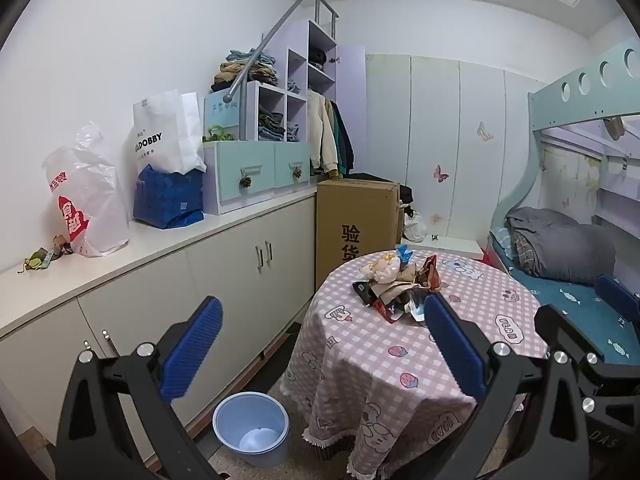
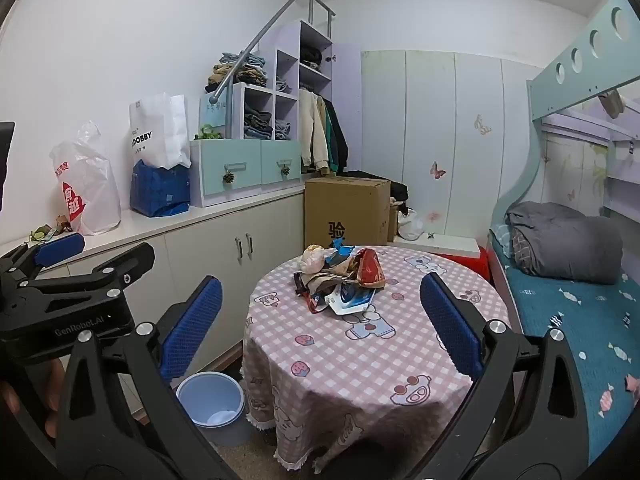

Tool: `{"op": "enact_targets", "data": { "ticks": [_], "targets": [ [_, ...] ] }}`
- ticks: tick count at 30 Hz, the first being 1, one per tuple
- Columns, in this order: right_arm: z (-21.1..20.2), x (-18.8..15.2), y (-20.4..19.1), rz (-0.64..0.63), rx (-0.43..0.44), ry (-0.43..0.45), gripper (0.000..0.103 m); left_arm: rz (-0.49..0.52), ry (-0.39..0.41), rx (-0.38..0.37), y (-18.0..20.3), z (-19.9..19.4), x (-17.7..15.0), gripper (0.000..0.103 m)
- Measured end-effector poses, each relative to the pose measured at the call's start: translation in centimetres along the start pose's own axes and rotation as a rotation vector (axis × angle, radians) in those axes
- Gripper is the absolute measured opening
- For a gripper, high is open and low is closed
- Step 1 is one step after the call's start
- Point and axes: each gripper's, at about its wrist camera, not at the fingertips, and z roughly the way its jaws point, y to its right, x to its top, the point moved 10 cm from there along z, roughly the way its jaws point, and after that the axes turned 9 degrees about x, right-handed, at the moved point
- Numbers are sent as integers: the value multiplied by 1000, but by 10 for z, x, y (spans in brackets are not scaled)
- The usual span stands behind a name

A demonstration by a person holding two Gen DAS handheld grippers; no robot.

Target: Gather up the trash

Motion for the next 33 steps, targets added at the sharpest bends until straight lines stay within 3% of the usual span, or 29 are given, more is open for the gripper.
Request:
{"op": "enact_targets", "data": {
  "ticks": [33],
  "targets": [
    [2,-6,0,3,0,-13,97,-7,1,-1,9,1,-8,99]
  ]
}}
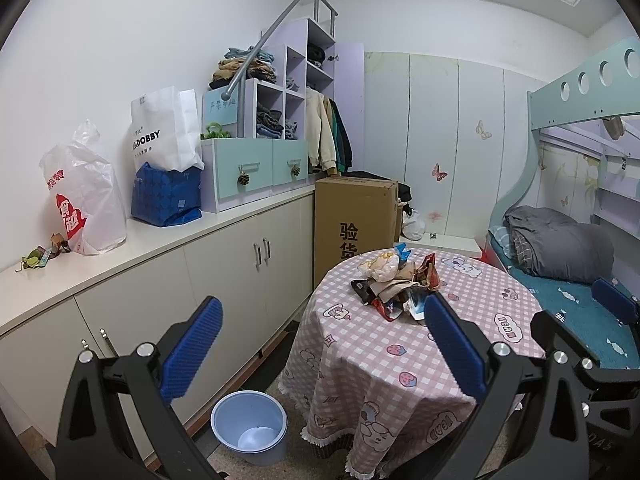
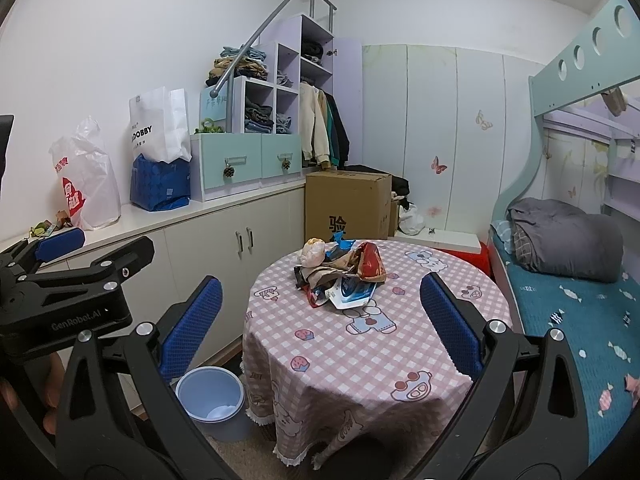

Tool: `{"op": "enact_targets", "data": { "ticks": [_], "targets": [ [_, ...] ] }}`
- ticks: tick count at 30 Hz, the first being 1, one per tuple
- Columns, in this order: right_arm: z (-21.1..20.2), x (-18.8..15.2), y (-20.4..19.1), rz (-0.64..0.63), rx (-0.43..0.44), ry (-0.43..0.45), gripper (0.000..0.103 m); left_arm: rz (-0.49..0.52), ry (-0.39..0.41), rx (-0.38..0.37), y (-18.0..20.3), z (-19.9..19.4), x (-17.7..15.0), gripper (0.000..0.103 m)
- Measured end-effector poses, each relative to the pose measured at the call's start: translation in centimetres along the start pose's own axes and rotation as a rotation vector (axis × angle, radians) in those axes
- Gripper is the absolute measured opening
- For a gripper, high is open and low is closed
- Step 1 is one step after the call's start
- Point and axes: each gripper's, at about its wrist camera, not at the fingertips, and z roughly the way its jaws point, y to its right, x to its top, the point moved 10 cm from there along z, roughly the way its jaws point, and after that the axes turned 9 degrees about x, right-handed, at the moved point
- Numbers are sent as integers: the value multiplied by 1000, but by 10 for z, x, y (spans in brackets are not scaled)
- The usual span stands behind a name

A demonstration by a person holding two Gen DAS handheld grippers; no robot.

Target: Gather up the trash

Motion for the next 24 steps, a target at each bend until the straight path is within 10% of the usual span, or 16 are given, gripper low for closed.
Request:
{"op": "enact_targets", "data": {
  "ticks": [24],
  "targets": [
    [-2,-6,8,18,5,-18,97,4,-8,2,-3,4,-3,99]
  ]
}}
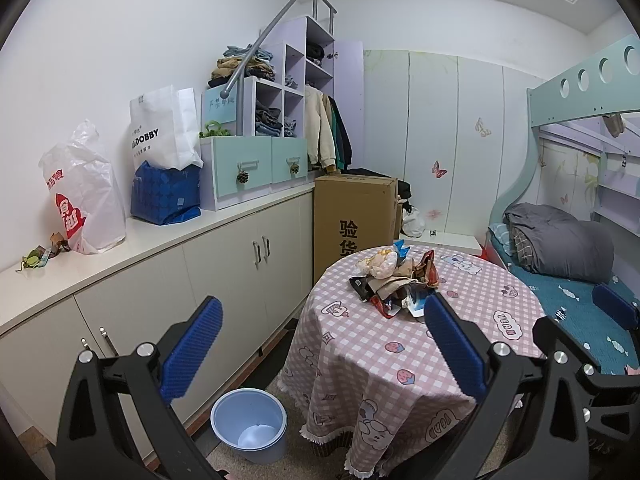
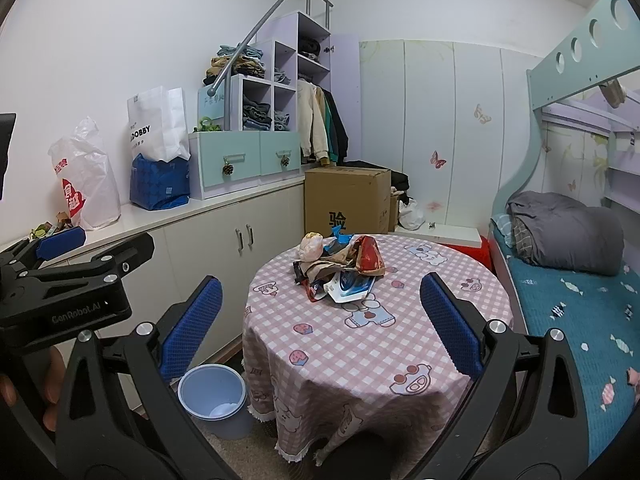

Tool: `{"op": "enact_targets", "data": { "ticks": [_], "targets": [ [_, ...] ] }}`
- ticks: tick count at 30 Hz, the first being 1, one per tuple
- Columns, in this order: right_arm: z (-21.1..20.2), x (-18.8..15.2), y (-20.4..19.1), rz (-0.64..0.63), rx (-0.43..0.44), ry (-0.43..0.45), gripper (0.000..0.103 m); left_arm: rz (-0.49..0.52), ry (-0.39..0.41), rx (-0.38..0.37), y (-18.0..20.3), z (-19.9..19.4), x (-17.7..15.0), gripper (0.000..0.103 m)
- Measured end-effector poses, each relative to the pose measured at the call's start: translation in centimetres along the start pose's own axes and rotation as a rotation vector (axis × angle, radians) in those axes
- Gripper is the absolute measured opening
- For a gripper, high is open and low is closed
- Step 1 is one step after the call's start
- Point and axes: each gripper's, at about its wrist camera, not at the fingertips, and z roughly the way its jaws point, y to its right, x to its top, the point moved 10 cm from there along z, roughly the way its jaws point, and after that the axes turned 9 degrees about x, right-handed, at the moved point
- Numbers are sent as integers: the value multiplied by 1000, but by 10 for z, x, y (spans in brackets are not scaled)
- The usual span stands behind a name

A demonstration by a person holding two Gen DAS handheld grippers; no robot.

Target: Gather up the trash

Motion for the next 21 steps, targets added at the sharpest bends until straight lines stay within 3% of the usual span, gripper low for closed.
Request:
{"op": "enact_targets", "data": {
  "ticks": [21],
  "targets": [
    [1,-4,0,-1,4,-8,97,3,-5,-2,2,-1,-4,99]
  ]
}}
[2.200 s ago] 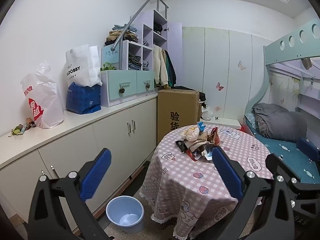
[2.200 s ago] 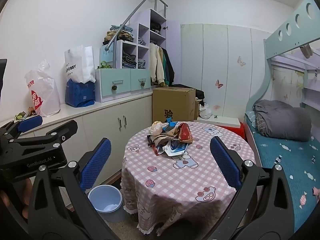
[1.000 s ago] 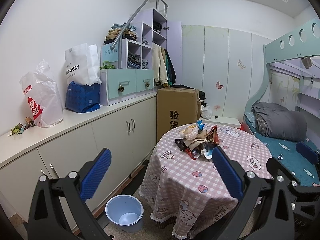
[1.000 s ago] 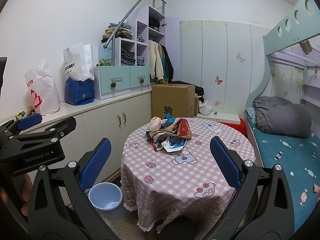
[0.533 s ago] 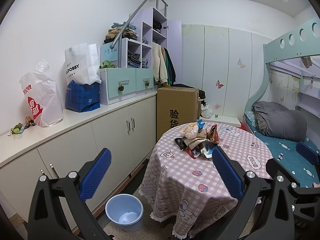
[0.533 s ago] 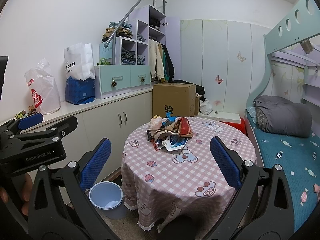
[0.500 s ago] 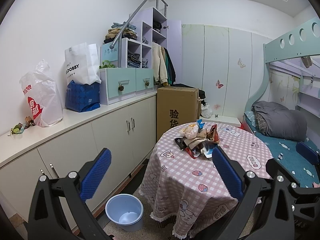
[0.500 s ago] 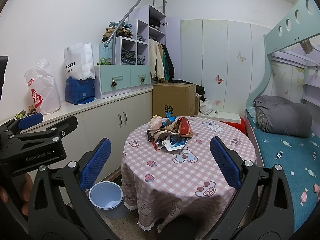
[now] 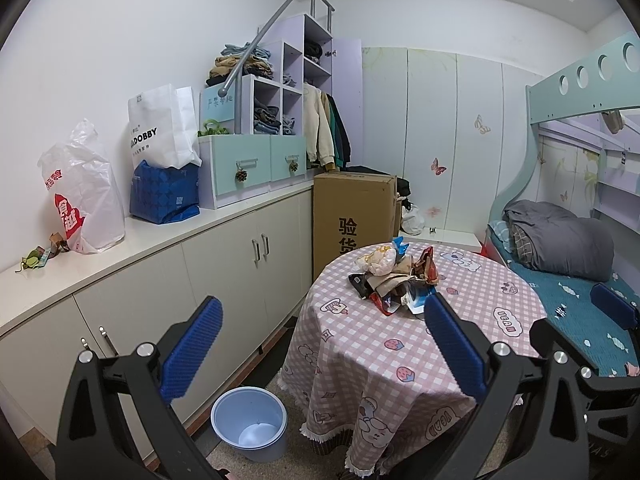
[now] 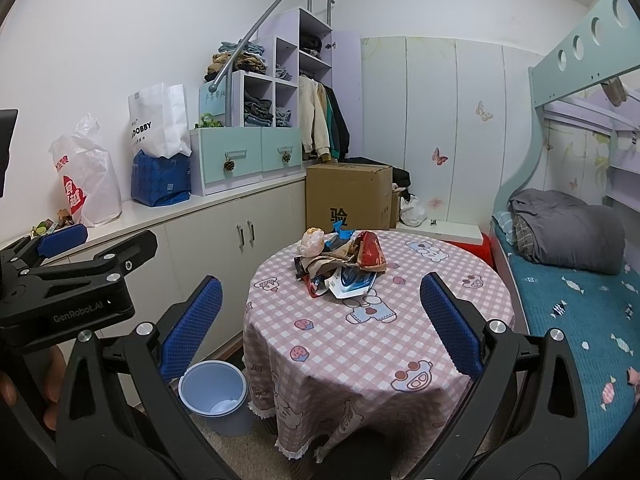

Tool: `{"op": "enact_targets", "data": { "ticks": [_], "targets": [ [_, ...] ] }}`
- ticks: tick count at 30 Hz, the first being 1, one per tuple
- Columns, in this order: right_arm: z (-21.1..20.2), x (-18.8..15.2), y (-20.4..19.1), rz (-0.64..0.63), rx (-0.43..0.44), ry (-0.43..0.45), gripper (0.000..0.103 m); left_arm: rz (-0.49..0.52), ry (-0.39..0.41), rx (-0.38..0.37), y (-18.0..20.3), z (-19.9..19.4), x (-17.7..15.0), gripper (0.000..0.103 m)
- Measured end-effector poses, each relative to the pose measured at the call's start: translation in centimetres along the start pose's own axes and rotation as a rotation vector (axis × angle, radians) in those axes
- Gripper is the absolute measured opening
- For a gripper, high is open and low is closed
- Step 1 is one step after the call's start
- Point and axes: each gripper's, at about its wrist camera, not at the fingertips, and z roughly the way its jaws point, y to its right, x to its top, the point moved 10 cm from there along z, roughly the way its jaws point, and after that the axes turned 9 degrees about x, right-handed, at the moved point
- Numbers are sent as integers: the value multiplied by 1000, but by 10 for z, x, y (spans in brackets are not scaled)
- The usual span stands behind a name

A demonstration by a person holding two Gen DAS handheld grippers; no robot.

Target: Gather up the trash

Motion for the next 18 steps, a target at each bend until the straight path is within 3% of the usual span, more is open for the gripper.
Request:
{"op": "enact_targets", "data": {
  "ticks": [18],
  "targets": [
    [0,1,0,0,2,-3,97,3,-2,1,1,1,-2,99]
  ]
}}
